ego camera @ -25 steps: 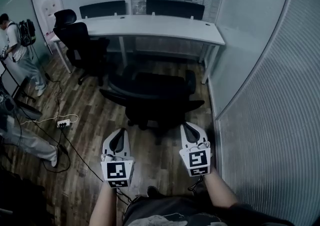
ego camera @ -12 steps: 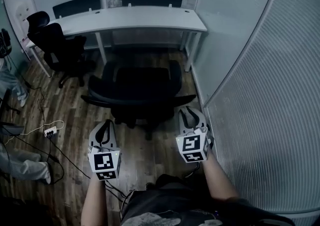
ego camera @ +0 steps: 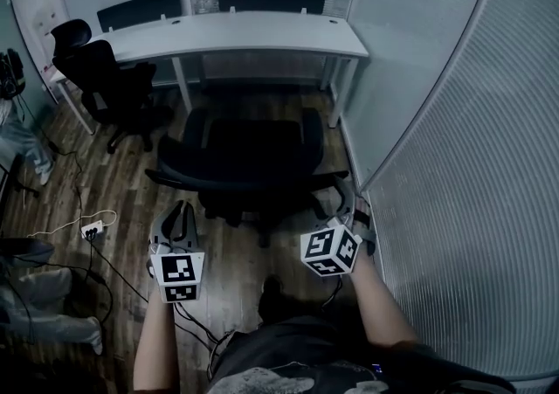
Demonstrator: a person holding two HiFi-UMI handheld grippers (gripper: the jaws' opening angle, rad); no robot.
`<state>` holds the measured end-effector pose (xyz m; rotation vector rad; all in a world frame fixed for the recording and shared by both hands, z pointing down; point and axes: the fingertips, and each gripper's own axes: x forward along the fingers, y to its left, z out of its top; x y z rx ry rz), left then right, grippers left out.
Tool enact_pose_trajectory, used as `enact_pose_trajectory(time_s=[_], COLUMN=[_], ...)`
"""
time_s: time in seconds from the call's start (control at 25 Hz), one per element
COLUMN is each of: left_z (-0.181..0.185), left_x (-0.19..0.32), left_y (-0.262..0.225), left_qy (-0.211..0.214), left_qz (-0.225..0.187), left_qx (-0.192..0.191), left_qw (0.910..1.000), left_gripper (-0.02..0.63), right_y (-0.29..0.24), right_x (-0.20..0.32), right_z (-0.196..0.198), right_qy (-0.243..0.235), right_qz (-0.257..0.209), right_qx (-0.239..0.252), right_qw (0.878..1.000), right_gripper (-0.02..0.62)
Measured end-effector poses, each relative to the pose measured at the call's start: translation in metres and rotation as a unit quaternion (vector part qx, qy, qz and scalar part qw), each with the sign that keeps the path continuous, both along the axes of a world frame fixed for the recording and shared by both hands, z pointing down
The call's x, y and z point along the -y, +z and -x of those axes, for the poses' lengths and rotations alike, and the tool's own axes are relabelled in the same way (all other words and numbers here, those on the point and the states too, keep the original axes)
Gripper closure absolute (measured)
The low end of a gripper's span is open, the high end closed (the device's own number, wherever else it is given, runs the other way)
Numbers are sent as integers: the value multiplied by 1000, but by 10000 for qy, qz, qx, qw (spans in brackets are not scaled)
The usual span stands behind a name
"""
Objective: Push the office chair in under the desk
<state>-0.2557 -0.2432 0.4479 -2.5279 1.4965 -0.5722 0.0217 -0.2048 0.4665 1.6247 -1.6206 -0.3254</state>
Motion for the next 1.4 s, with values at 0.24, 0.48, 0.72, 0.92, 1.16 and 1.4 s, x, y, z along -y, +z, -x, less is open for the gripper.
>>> enact_pose_trajectory(time_s=[0.24,0.48,0.72,0.92,1.16,1.4], left_z=[5,16,18,23,20,14], left_x=[19,39,60,74,92,107], left_y=[-2,4,12,29,44,42], left_qy=[107,299,513,587,560,454], left_qz=[-41,-331,-591,-738,-900,-811], left_qx=[300,947,1904,2750,3415,3348], left_qw=[9995,9945,9786,9568,9339,9377], left_gripper=[481,372,302,290,288,301], right_y=[2,8,19,20,18,18], right_x=[13,18,26,35,40,41], right_z=[2,11,2,6,3,2], right_qy=[-232,-446,-334,-354,-398,-343], right_qz=[-32,-42,182,199,91,30], right_qx=[-906,-1213,-1390,-1489,-1388,-1293], right_qw=[9956,9916,9896,9880,9895,9910], right_gripper=[322,322,319,321,321,321])
